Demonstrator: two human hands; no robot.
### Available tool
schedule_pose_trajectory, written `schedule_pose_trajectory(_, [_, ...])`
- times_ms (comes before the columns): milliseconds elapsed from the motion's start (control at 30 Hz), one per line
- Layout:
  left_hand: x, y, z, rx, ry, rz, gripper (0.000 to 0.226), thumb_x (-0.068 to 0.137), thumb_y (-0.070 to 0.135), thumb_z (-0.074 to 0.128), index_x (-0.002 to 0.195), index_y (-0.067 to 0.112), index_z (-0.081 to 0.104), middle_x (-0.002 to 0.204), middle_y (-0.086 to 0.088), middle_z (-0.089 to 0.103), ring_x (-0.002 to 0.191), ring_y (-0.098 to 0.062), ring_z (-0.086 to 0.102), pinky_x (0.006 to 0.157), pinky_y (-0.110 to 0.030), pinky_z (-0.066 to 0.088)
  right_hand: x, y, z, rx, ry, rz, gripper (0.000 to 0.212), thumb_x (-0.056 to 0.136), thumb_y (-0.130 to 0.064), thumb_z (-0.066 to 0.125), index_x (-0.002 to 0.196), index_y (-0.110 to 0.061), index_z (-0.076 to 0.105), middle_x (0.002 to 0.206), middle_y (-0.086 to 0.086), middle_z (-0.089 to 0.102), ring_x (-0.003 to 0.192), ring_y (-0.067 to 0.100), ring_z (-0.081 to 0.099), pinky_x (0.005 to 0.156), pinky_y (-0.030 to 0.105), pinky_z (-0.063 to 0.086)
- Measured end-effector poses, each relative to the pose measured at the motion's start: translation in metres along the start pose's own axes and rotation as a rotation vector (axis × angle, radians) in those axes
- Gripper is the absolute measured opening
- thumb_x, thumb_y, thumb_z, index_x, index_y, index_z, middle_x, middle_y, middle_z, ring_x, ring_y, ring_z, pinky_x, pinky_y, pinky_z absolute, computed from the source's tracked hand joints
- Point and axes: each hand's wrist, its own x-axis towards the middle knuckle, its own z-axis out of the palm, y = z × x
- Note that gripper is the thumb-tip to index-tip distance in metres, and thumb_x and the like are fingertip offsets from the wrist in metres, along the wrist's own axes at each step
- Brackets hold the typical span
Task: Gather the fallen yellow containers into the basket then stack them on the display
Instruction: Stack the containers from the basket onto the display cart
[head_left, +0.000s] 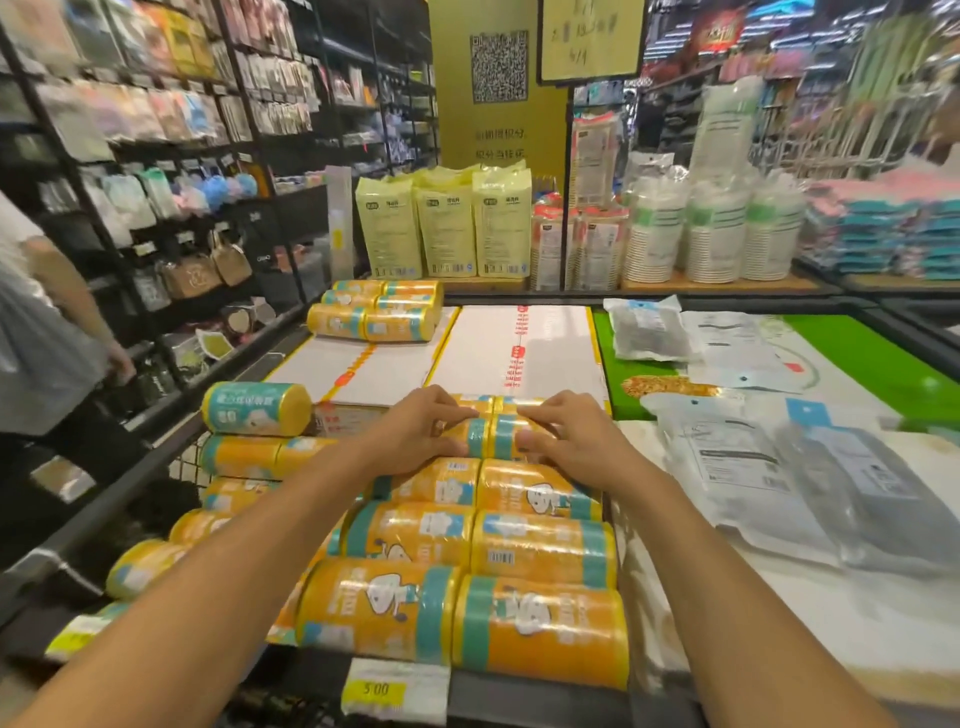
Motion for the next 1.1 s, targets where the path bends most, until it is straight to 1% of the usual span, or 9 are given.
schedule_pose_trajectory(100, [0.005,-0.001,0.006,-0.005,-0.025,-0.027,0.041,0.103,0.037,0.060,0.143,0.030,0.060,0.119,0.006,0.048,0.109,-0.011,0.049,0.092,-0.024,0.039,0.002,-0.003,0.002,0.003,0.013,0.019,0.035,0.106,-0.045,0.050,0.135,-0.035,0.068,0.120,0.004,0.060,0.118,0.027,0.052,0.100,0.048,0.047])
schedule_pose_trajectory(267, [-0.005,0.006,0.005,-0.030,0.024,-0.038,0.038,0.105,0.038,0.056,0.140,0.027,0.064,0.121,0.005,0.051,0.114,-0.015,0.053,0.095,-0.027,0.041,-0.003,-0.009,0.002,-0.005,0.022,0.059,0.033,0.102,-0.047,0.056,0.127,-0.036,0.072,0.110,0.003,0.062,0.112,0.029,0.056,0.094,0.048,0.050])
schedule_pose_trajectory(400, [-0.047,0.019,-0.004,-0.338,0.323,-0.109,0.028,0.105,0.033,0.057,0.129,0.025,0.070,0.126,0.009,0.064,0.113,-0.007,0.061,0.096,-0.028,0.049,-0.017,-0.029,-0.012,0.187,0.138,0.081,0.037,0.101,-0.049,0.058,0.131,-0.030,0.068,0.122,-0.006,0.067,0.115,0.016,0.061,0.098,0.045,0.052])
schedule_pose_trajectory(500, [-0.110,0.019,-0.018,-0.571,0.534,-0.174,0.025,0.105,0.034,0.056,0.123,0.026,0.073,0.118,0.015,0.071,0.111,0.001,0.063,0.097,-0.029,0.051,-0.036,-0.077,-0.025,0.481,0.136,0.041,0.038,0.104,-0.051,0.051,0.132,-0.028,0.063,0.127,-0.011,0.067,0.117,0.008,0.060,0.096,0.031,0.049])
schedule_pose_trajectory(600, [-0.188,0.012,-0.022,-0.669,0.659,-0.269,0.029,0.105,0.041,0.053,0.125,0.030,0.071,0.119,0.021,0.070,0.112,0.006,0.062,0.092,-0.022,0.048,-0.056,-0.147,-0.015,0.701,0.056,-0.025,0.041,0.104,-0.052,0.049,0.132,-0.026,0.063,0.127,-0.011,0.066,0.119,0.005,0.061,0.087,0.019,0.044])
schedule_pose_trajectory(767, [-0.315,-0.012,-0.014,-0.689,0.909,-0.472,0.023,0.106,0.037,0.053,0.123,0.033,0.067,0.116,0.021,0.069,0.105,0.014,0.062,0.080,-0.006,0.045,-0.086,-0.262,0.053,0.833,-0.152,-0.181,0.046,0.099,-0.058,0.052,0.132,-0.027,0.065,0.126,-0.016,0.065,0.113,-0.006,0.061,0.085,0.014,0.044])
schedule_pose_trajectory(867, [-0.393,-0.037,0.004,-0.639,1.028,-0.626,0.025,0.106,0.032,0.055,0.128,0.029,0.066,0.120,0.020,0.068,0.110,0.013,0.060,0.088,-0.008,0.045,-0.107,-0.317,0.107,0.870,-0.277,-0.281,0.037,0.101,-0.050,0.057,0.129,-0.026,0.066,0.122,-0.020,0.067,0.109,-0.013,0.060,0.086,0.006,0.044])
schedule_pose_trajectory(1000, [-0.484,-0.077,0.059,-0.610,1.094,-0.892,0.029,0.102,0.035,0.060,0.130,0.027,0.065,0.121,0.015,0.069,0.109,0.010,0.061,0.094,-0.014,0.045,-0.145,-0.368,0.204,0.899,-0.473,-0.335,0.027,0.101,-0.029,0.066,0.126,-0.019,0.068,0.119,-0.012,0.070,0.109,-0.008,0.062,0.090,0.007,0.044])
schedule_pose_trajectory(1100, [-0.537,-0.109,0.127,-0.609,1.048,-1.163,0.029,0.102,0.030,0.062,0.129,0.021,0.062,0.119,0.009,0.067,0.109,0.002,0.063,0.092,-0.013,0.045,-0.174,-0.378,0.308,0.825,-0.674,-0.285,0.030,0.098,-0.031,0.071,0.125,-0.020,0.067,0.119,-0.007,0.071,0.110,0.000,0.065,0.095,0.019,0.049])
